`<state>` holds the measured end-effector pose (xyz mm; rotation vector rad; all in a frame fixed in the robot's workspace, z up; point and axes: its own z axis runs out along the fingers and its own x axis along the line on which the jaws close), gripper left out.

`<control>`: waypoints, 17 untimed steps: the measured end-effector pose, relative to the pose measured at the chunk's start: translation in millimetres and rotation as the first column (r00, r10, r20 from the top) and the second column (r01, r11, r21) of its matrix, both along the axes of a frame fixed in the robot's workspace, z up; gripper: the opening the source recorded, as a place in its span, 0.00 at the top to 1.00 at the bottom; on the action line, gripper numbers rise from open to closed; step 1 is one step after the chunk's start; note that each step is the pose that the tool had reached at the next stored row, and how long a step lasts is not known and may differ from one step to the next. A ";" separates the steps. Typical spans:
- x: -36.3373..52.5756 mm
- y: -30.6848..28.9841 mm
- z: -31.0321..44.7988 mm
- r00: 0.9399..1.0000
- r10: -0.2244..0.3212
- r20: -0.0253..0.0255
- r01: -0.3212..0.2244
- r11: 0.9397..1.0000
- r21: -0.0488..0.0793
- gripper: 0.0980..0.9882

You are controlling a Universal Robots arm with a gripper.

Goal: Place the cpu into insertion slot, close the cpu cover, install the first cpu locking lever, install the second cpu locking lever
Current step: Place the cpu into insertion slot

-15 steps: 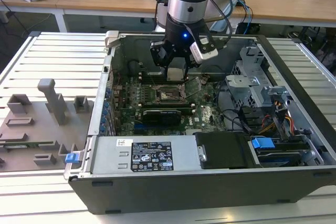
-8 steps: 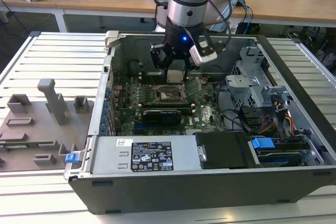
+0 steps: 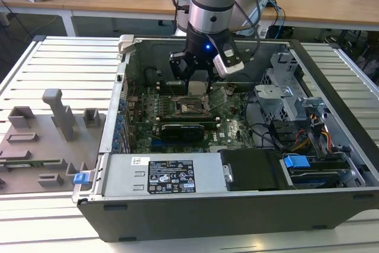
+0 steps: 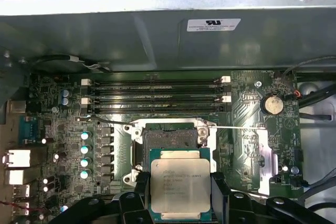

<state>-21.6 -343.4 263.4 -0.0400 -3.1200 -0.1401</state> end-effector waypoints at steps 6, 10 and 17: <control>0.0 0.0 -6.1 1.000 0.000 0.000 0.000 1.000 0.000 0.50; 0.0 0.3 -10.4 1.000 0.000 0.000 0.000 1.000 -0.003 0.50; 0.7 4.9 -12.2 1.000 0.000 0.000 0.000 1.000 -0.015 0.50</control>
